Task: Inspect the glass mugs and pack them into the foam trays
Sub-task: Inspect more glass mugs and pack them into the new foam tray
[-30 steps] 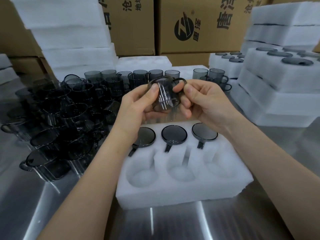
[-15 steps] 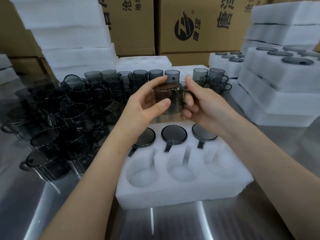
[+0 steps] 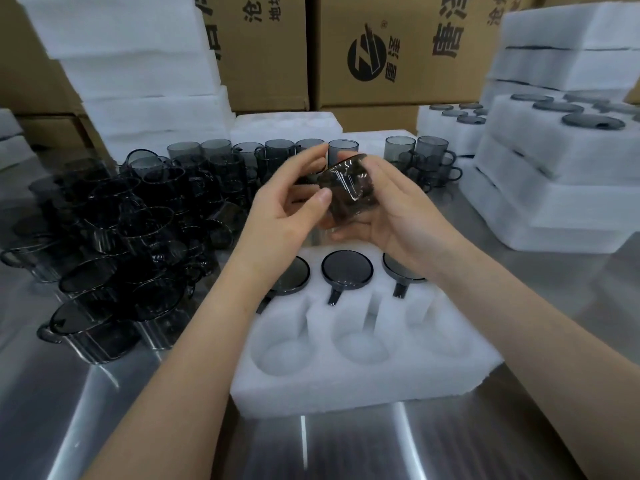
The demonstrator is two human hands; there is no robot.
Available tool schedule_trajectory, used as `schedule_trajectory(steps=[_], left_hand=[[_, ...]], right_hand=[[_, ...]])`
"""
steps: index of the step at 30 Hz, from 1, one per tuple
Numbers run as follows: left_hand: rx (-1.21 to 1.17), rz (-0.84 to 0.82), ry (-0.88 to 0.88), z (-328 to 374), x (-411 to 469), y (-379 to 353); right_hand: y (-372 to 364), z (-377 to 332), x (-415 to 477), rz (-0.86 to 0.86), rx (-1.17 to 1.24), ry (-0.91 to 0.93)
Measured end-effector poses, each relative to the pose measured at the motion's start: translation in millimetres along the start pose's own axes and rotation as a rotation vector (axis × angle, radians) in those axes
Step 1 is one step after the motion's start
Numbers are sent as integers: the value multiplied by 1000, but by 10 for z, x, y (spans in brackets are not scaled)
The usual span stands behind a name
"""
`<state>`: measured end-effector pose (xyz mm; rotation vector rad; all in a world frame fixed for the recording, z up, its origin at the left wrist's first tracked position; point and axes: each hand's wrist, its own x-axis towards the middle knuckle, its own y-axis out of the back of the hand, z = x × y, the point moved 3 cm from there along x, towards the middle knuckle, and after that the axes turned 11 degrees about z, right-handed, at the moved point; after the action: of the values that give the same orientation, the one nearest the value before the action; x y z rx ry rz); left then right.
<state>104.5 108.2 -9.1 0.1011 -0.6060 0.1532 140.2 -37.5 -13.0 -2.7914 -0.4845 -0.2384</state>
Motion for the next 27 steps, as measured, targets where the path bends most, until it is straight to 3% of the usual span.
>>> schedule_trajectory(steps=[5,9,21,24,27], left_hand=[[260,-31,-154,29,-61,-53],[313,56,-176,40,-61,-51],[77,-30,-118,-18,-56,-59],[155,-55,-119,-34,-48,-50],[270,-44,-120,-33,-49,-44]], right_hand=[[7,-18,-30,148,-242,221],[-1,-58,-37,212,-436,384],[64,-38,-2,261,-22,63],[18,12,8,150,105,-125],[8,23,2,100,40,-118]])
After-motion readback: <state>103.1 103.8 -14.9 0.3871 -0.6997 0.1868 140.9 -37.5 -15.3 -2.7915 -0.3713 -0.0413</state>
